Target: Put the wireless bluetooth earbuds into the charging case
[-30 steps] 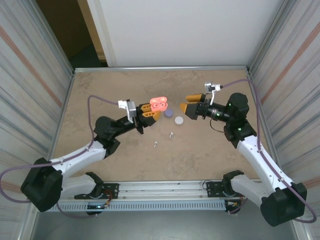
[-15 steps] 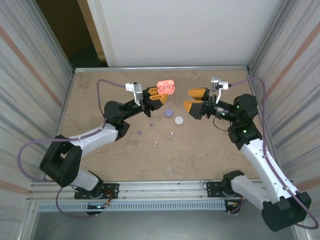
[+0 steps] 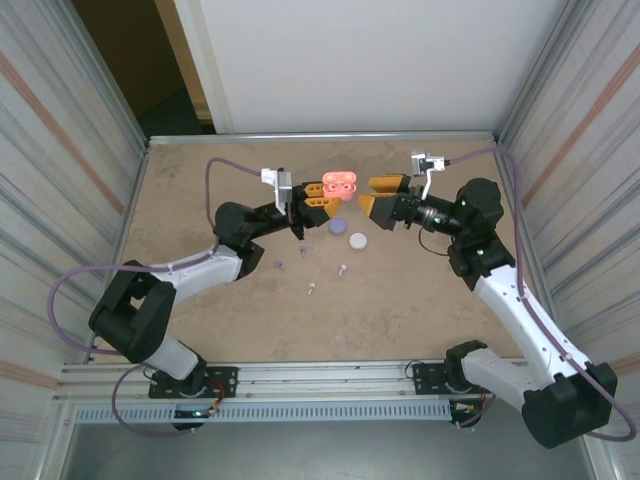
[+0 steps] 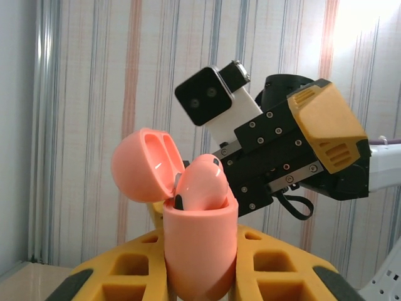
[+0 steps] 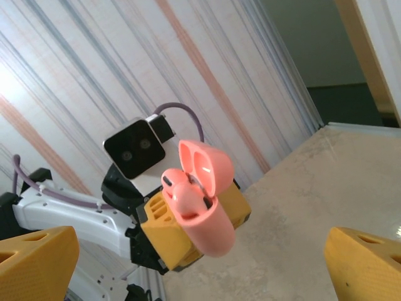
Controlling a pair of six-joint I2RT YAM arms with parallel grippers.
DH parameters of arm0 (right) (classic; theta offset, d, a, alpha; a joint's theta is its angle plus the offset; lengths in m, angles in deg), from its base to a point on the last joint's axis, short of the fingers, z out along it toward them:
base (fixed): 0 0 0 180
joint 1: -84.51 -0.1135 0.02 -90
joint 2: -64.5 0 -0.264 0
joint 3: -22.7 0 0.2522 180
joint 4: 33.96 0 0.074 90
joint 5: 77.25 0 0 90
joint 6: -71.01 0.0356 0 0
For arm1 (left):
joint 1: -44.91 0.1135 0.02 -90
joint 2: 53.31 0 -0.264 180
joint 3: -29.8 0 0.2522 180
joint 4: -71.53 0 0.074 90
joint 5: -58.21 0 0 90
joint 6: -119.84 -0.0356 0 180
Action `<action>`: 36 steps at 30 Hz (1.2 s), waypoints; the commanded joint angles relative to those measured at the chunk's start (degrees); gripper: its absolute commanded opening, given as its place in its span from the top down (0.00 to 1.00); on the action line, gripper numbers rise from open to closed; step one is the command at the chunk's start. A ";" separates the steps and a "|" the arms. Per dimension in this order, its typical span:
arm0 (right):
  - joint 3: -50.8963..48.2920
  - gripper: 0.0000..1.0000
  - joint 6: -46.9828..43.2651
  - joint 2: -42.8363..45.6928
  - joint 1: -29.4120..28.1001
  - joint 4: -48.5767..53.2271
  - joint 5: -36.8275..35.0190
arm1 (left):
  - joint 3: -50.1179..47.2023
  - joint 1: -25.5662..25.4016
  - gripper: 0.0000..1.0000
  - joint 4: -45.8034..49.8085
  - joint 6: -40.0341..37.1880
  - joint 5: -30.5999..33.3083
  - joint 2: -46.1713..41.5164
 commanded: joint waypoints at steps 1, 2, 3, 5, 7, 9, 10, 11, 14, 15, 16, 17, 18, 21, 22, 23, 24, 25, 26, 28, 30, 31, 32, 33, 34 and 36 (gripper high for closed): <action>3.15 0.01 -0.17 -1.43 -1.47 -0.51 0.56 | 0.71 0.35 1.00 -3.00 1.47 -2.33 0.74; 3.67 0.01 -0.75 -1.89 -1.97 0.13 0.33 | 0.68 0.29 1.00 -3.03 1.58 -2.31 0.80; 4.16 0.01 -1.30 -2.28 -2.33 0.62 0.10 | 0.64 0.33 1.00 -3.00 1.48 -2.23 0.83; 5.01 0.01 -2.19 -3.06 -2.94 1.24 -0.02 | 0.62 0.35 1.00 -3.04 1.56 -2.22 0.99; 5.77 0.01 -2.57 -3.72 -3.42 1.37 0.19 | 0.59 0.33 1.00 -3.00 1.54 -2.22 1.09; 6.48 0.01 -2.92 -4.27 -3.78 1.31 0.49 | 0.57 0.33 1.00 -3.00 1.48 -2.24 1.18; 6.79 0.01 -3.10 -4.42 -4.05 1.41 0.63 | 0.57 0.28 1.00 -3.00 1.48 -2.22 1.18; 6.97 0.01 -3.42 -4.56 -4.26 1.51 0.71 | 0.56 0.27 1.00 -3.04 1.50 -2.15 1.29; 7.28 0.01 -4.51 -4.36 -4.84 2.11 0.47 | 0.74 0.34 1.00 -2.99 1.63 -2.13 1.50; 7.49 0.01 -4.86 -4.28 -4.97 2.32 0.45 | 0.74 0.30 1.00 -2.99 1.71 -2.09 1.67; 7.46 0.01 -4.96 -4.28 -5.23 2.35 0.50 | 0.87 0.34 1.00 -2.99 1.80 -2.13 1.69; 7.58 0.01 -5.06 -4.27 -5.38 2.50 0.61 | 0.90 0.28 1.00 -3.01 1.83 -2.13 1.80; 7.69 0.01 -5.15 -4.27 -5.33 2.48 0.76 | 0.96 0.31 1.00 -3.00 1.83 -2.12 1.84; 8.14 0.01 -5.48 -4.34 -5.63 2.62 1.05 | 0.92 0.34 1.00 -2.99 1.83 -2.13 1.98; 8.18 0.01 -5.57 -4.27 -5.79 2.65 1.08 | 0.93 0.29 1.00 -2.99 1.84 -2.13 1.98; 8.20 0.01 -5.82 -4.27 -5.96 2.82 1.08 | 1.02 0.27 1.00 -2.99 1.85 -2.09 2.06; 8.27 0.01 -6.06 -4.27 -6.07 2.83 1.16 | 1.05 0.30 1.00 -2.99 1.91 -2.13 2.05; 8.32 0.01 -6.27 -4.27 -6.24 2.93 1.16 | 1.01 0.27 1.00 -3.01 1.84 -2.11 2.05; 8.40 0.01 -6.44 -4.28 -6.37 3.11 1.24 | 1.01 0.28 1.00 -3.01 1.83 -2.12 2.02; 8.51 0.01 -6.61 -4.33 -6.50 3.10 1.41 | 0.92 0.35 1.00 -2.99 1.83 -2.09 1.97; 8.56 0.01 -6.81 -4.27 -6.64 3.05 1.47 | 0.84 0.27 1.00 -2.99 1.76 -2.10 1.97; 8.63 0.00 -6.96 -4.20 -6.75 3.18 1.55 | 0.84 0.30 1.00 -3.00 1.82 -2.05 2.01; 8.67 0.00 -7.16 -4.19 -6.78 3.26 1.54 | 0.88 0.29 1.00 -3.03 1.76 -2.05 2.05; 8.81 0.00 -7.26 -4.14 -6.86 3.31 1.55 | 0.86 0.30 1.00 -3.04 1.82 -2.05 2.07; 8.85 0.00 -7.45 -4.08 -6.95 3.37 1.58 | 0.87 0.29 1.00 -3.04 1.80 -2.05 2.12; 8.99 0.00 -7.74 -3.97 -7.04 3.40 1.69 | 0.97 0.27 1.00 -2.97 1.80 -2.07 2.08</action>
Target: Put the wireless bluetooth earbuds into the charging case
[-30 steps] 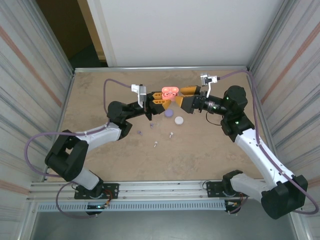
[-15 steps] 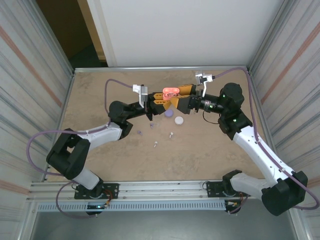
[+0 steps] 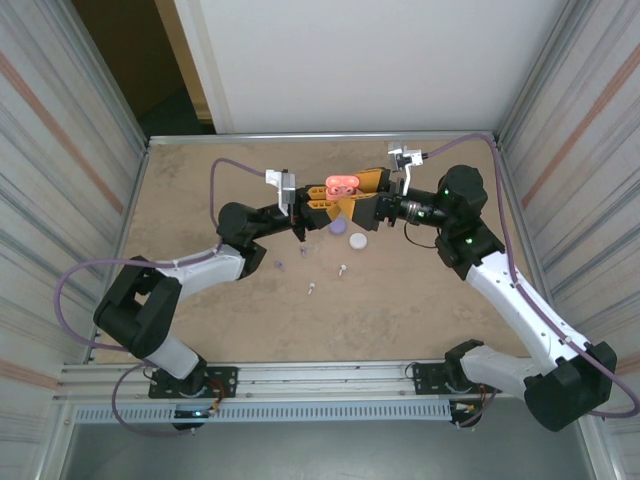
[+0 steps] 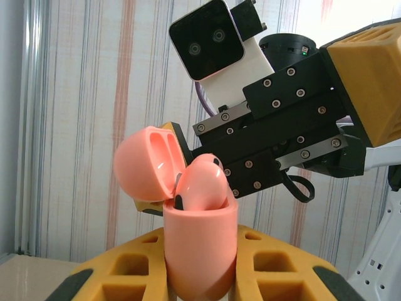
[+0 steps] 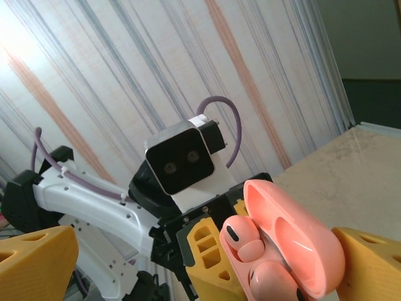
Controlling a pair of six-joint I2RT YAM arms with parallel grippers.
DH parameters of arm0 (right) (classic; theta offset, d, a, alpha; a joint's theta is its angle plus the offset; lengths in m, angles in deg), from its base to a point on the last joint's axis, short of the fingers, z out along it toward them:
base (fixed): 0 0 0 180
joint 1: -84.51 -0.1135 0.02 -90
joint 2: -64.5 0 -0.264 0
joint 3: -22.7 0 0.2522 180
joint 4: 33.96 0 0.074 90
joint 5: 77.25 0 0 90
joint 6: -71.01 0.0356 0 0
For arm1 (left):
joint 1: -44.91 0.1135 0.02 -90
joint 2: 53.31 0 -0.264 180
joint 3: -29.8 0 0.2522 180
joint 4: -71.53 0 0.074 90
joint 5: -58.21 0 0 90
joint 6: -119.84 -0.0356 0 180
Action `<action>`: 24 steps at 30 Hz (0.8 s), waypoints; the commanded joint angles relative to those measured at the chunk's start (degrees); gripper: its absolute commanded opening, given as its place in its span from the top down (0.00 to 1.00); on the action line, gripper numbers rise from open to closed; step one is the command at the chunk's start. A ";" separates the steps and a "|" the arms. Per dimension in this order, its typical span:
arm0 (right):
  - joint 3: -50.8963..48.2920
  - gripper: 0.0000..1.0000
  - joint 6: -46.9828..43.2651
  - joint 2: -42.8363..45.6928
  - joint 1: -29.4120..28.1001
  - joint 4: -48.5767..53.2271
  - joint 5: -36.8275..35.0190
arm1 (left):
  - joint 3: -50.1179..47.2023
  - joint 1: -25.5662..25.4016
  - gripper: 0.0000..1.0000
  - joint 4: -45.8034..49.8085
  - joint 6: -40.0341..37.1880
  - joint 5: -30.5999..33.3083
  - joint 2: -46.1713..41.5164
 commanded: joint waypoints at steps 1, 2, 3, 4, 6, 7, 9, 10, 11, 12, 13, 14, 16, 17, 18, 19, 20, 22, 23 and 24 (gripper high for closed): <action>2.73 0.00 -1.88 0.49 -0.77 0.23 1.41 | 0.91 0.31 1.00 -1.73 0.51 -0.74 0.13; 2.82 0.00 -1.98 0.49 -0.84 0.25 1.53 | 0.90 0.29 1.00 -1.69 0.57 -0.74 0.13; 2.82 0.00 -2.07 0.49 -0.85 0.28 1.59 | 0.88 0.34 1.00 -1.68 0.53 -0.74 0.14; 2.95 0.00 -2.37 0.58 -1.01 0.27 1.70 | 0.92 0.29 1.00 -1.68 0.58 -0.72 0.17; 2.95 0.00 -2.68 0.63 -1.03 0.29 1.80 | 0.84 0.32 1.00 -1.69 0.61 -0.63 0.22; 2.82 0.00 -2.91 0.71 -1.18 0.29 1.76 | 0.88 0.32 1.00 -1.68 0.57 -0.63 0.25; 2.92 0.00 -3.41 0.84 -1.36 0.05 1.96 | 0.82 0.33 1.00 -1.68 0.58 -0.55 0.22; 2.80 0.00 -3.72 1.00 -1.46 -0.07 2.06 | 0.85 0.30 1.00 -1.69 0.59 -0.48 0.22; 2.74 0.00 -4.17 1.20 -1.62 -0.16 2.03 | 0.89 0.33 1.00 -1.71 0.58 -0.46 0.22; 2.68 0.00 -4.44 1.32 -1.82 -0.26 2.06 | 0.81 0.27 1.00 -1.68 0.58 -0.47 0.26; 2.60 0.00 -4.87 1.48 -1.91 -0.25 2.00 | 0.86 0.32 1.00 -1.68 0.58 -0.43 0.22; 2.55 0.00 -5.31 1.67 -2.10 -0.32 2.02 | 0.89 0.33 1.00 -1.69 0.54 -0.41 0.16; 2.41 0.00 -5.80 1.90 -2.34 -0.31 1.97 | 0.88 0.27 1.00 -1.69 0.63 -0.47 0.13; 2.41 0.00 -6.03 1.90 -2.43 -0.23 2.02 | 0.90 0.32 1.00 -1.69 0.67 -0.42 0.21; 2.33 0.00 -6.13 1.90 -2.52 -0.22 2.09 | 0.90 0.35 1.00 -1.68 0.67 -0.47 0.23; 2.36 0.00 -6.30 1.99 -2.51 -0.18 2.23 | 0.90 0.30 1.00 -1.68 0.67 -0.47 0.28; 2.36 0.00 -6.50 2.03 -2.53 -0.20 2.45 | 0.94 0.35 1.00 -1.68 0.75 -0.47 0.22; 2.25 0.00 -6.74 2.31 -2.74 -0.11 2.27 | 0.99 0.32 1.00 -1.67 0.76 -0.47 0.31; 2.17 0.00 -6.74 2.32 -2.70 -0.12 2.20 | 1.12 0.32 1.00 -1.68 0.75 -0.46 0.31; 2.23 0.00 -6.78 2.34 -2.72 -0.06 2.28 | 1.10 0.33 1.00 -1.68 0.75 -0.42 0.31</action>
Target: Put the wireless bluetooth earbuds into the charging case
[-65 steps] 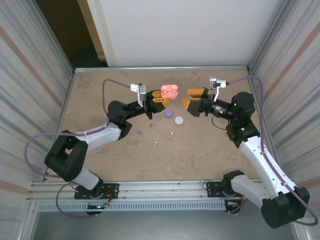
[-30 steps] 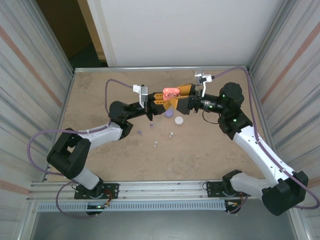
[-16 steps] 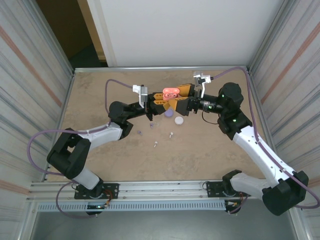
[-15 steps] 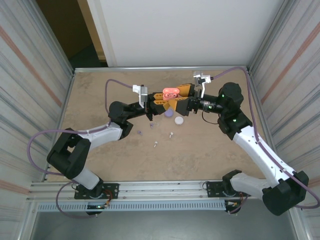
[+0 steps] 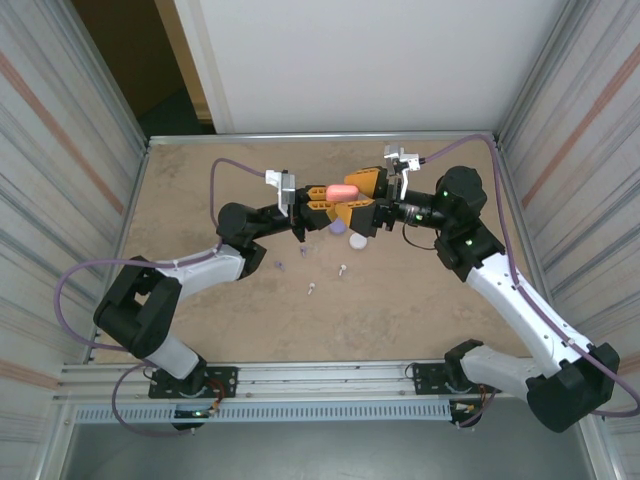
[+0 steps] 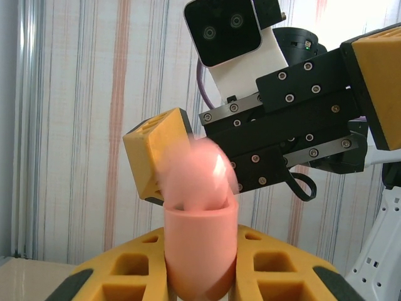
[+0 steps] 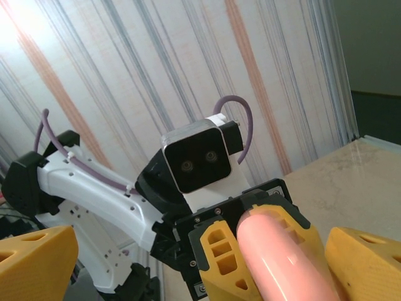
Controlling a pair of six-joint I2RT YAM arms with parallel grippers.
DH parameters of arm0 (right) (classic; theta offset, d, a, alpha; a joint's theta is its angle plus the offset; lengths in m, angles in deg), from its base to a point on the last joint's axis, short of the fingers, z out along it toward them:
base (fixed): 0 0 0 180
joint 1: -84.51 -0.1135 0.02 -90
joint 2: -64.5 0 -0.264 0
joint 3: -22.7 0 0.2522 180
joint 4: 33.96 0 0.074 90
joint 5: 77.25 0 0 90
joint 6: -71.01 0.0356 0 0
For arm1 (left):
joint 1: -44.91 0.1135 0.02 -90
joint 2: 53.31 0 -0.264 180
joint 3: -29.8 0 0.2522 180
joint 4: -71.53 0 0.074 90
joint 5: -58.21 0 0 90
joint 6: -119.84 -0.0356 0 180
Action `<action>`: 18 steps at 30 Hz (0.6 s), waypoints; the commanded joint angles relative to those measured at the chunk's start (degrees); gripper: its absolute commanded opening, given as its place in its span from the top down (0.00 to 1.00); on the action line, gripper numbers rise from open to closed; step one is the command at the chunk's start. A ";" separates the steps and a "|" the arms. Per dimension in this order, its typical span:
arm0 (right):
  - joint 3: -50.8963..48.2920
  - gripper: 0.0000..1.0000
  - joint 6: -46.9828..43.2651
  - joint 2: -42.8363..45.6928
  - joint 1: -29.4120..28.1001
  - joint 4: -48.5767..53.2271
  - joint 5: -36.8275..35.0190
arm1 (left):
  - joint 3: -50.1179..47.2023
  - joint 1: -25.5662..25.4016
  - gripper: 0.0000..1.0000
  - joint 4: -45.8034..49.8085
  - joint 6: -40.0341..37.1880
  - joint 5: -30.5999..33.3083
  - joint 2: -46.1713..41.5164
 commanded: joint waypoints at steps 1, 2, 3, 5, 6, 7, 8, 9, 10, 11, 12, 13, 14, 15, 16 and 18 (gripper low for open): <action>1.36 0.00 -1.72 1.84 -1.01 -0.94 2.15 | 1.07 0.32 1.00 -1.27 0.73 0.21 0.31; 1.39 0.00 -1.69 1.88 -1.00 -0.94 2.15 | 1.08 0.46 1.00 -1.25 0.70 0.27 0.31; 1.39 0.00 -1.82 1.96 -0.98 -0.95 2.17 | 1.08 0.46 1.00 -1.25 0.78 0.27 0.31; 1.22 0.01 -1.93 2.14 -0.96 -0.87 2.17 | 1.10 0.45 1.00 -1.25 0.75 0.27 0.31; 1.13 0.01 -2.02 2.23 -0.97 -0.69 1.96 | 1.18 0.46 1.00 -1.25 0.74 0.27 0.31; 1.02 0.01 -2.17 2.31 -1.05 -0.54 1.88 | 1.18 0.46 1.00 -1.28 0.84 0.27 0.35; 0.97 0.01 -2.28 2.41 -0.97 -0.31 1.74 | 1.20 0.46 1.00 -1.25 0.74 0.27 0.31; 1.06 0.01 -2.38 2.41 -0.99 -0.16 1.62 | 1.20 0.44 1.00 -1.25 0.71 0.27 0.40; 1.07 0.01 -2.45 2.48 -0.97 -0.07 1.55 | 1.22 0.44 1.00 -1.25 0.73 0.27 0.40; 1.09 0.01 -2.54 2.49 -0.97 0.11 1.47 | 1.21 0.45 1.00 -1.25 0.83 0.27 0.40; 1.12 0.01 -2.62 2.49 -0.97 0.22 1.38 | 1.29 0.49 1.00 -1.25 0.88 0.32 0.40; 1.13 0.01 -2.63 2.50 -0.97 0.33 1.09 | 1.34 0.53 1.00 -1.25 0.92 0.36 0.40; 1.18 0.01 -2.79 2.58 -1.04 0.58 0.73 | 1.34 0.54 1.00 -1.25 1.07 0.46 0.40; 1.15 0.01 -2.99 2.78 -1.02 0.88 -0.06 | 1.39 0.69 1.00 -1.25 1.25 0.45 0.31; 1.06 0.01 -3.08 2.84 -1.03 1.24 -0.86 | 1.42 0.78 1.00 -1.27 1.50 0.43 0.31; 0.78 0.01 -3.21 3.37 -0.71 1.91 -3.07 | 1.21 1.25 1.00 -1.30 2.11 0.27 0.06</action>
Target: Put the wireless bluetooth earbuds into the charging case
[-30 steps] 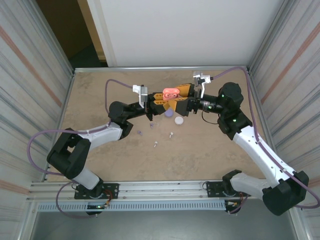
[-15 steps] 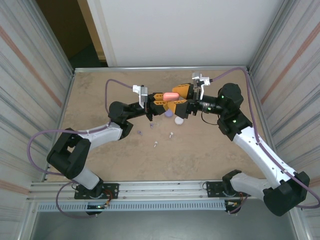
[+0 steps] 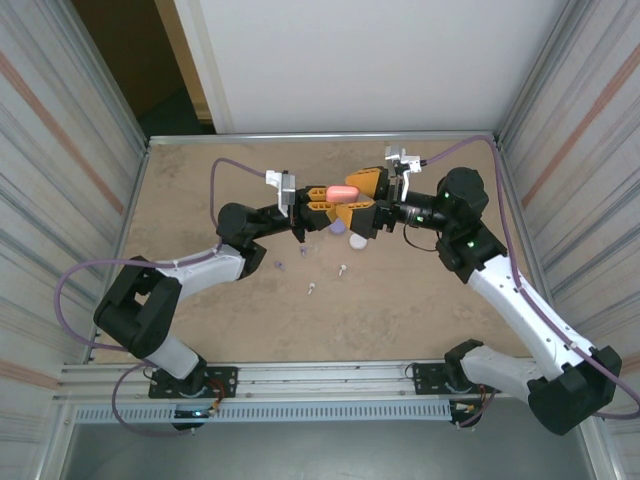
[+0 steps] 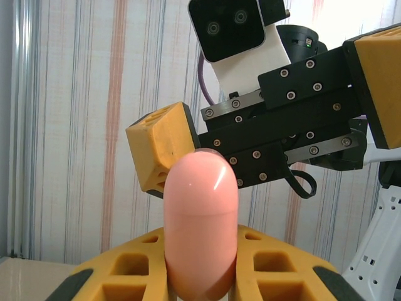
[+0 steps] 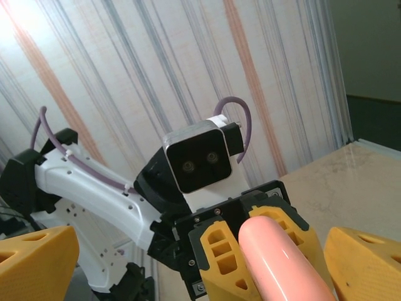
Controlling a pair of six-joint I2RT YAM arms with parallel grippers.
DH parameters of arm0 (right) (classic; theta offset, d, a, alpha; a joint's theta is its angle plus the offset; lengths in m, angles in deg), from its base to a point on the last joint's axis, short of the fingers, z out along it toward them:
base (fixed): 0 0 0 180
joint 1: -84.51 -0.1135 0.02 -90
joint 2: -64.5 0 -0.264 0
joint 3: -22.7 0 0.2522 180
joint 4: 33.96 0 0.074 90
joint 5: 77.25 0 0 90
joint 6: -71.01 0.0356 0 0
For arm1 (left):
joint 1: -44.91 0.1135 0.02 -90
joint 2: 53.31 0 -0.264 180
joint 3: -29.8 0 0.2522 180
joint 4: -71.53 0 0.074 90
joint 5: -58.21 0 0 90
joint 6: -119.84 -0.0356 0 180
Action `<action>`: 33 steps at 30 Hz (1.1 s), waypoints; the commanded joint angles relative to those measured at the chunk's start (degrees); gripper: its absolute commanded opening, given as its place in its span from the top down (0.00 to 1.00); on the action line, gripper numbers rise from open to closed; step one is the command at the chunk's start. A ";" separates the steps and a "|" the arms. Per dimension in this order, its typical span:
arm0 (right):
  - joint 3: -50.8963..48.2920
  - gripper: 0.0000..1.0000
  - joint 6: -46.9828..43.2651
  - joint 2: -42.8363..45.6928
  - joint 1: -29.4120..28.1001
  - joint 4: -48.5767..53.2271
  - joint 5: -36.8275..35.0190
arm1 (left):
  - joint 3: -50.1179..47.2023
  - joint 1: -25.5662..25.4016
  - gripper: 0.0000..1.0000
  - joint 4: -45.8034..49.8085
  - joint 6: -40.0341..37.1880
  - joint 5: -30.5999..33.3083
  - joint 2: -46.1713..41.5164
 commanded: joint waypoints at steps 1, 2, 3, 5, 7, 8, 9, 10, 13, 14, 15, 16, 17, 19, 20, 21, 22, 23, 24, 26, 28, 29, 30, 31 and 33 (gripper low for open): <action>0.57 0.01 -1.57 2.40 -0.22 0.59 -2.48 | 1.08 1.36 1.00 -1.09 1.77 0.84 -0.03; 0.35 0.01 -1.27 2.63 0.12 0.75 -3.51 | 0.91 1.74 1.00 -1.14 2.03 0.91 -0.21; -0.01 0.01 -0.82 2.80 0.55 0.84 -4.30 | 0.58 2.03 1.00 -1.09 2.27 0.95 -0.41; -0.66 0.01 0.18 3.18 1.64 0.84 -5.65 | 0.00 2.81 1.00 -0.67 2.49 1.32 -0.81; -1.47 0.01 1.46 3.40 3.12 1.10 -6.86 | -0.46 3.62 1.00 0.62 2.56 1.46 -1.36; -2.16 0.01 2.14 3.54 4.17 1.13 -7.28 | -0.67 4.06 1.00 1.78 2.48 1.42 -1.73; -2.76 0.01 2.86 3.74 4.91 1.10 -7.84 | -0.85 4.57 1.00 2.99 2.27 1.37 -2.18; -3.31 0.01 3.38 3.83 5.68 1.15 -8.22 | -1.05 5.09 1.00 4.18 2.09 1.29 -2.63; -5.38 0.01 4.62 3.93 7.47 1.22 -9.39 | -1.76 7.27 1.00 9.97 1.32 0.40 -4.93; -5.97 0.01 4.77 3.98 7.94 1.70 -9.78 | -1.95 8.16 1.00 12.89 0.67 -0.01 -6.19; -6.41 0.01 4.83 4.00 8.17 1.91 -10.16 | -2.29 8.92 1.00 15.60 -0.13 0.04 -7.33; -7.02 0.01 4.82 3.96 8.45 2.49 -10.80 | -2.61 9.73 1.00 19.04 -1.22 0.05 -8.80; -7.57 0.01 4.84 4.01 8.62 3.14 -11.46 | -2.80 10.48 1.00 22.64 -2.38 0.18 -10.30; -8.58 0.01 4.92 4.01 9.02 3.65 -12.30 | -2.97 11.52 1.00 29.31 -5.01 0.64 -12.99; -9.14 0.01 5.15 4.00 9.06 3.74 -12.90 | -2.97 11.82 1.00 33.21 -6.53 1.32 -14.26; -9.46 0.01 5.36 3.83 9.20 3.74 -13.12 | -2.92 12.01 1.00 35.84 -7.72 1.89 -15.27; -9.81 0.01 5.51 3.54 9.17 3.70 -13.37 | -2.89 12.28 1.00 38.31 -8.76 2.36 -16.10; -9.92 0.01 5.64 3.19 9.27 3.88 -13.55 | -2.86 12.58 1.00 40.02 -9.29 2.76 -16.64; -10.03 0.01 5.79 2.85 9.26 4.03 -13.70 | -2.71 12.93 1.00 41.34 -9.52 2.88 -16.90; -10.03 0.01 5.90 2.21 9.30 4.73 -14.07 | -2.31 13.83 1.00 44.44 -9.57 3.44 -16.91; -10.25 0.01 5.99 1.79 9.26 4.97 -14.32 | -1.54 14.61 1.00 48.28 -9.82 4.71 -16.30; -10.37 0.01 6.08 1.70 9.25 4.99 -14.39 | -0.96 14.93 1.00 49.97 -9.95 5.32 -15.69; -10.60 0.01 6.18 1.53 9.26 4.97 -14.41 | -0.51 15.32 1.00 51.40 -10.00 5.72 -15.01; -10.70 0.01 6.27 1.39 9.26 5.10 -14.51 | -0.06 15.72 1.00 52.85 -9.84 6.08 -14.16; -10.78 0.01 6.43 1.05 9.29 5.57 -14.95 | 0.77 16.37 1.00 54.69 -9.21 6.92 -12.06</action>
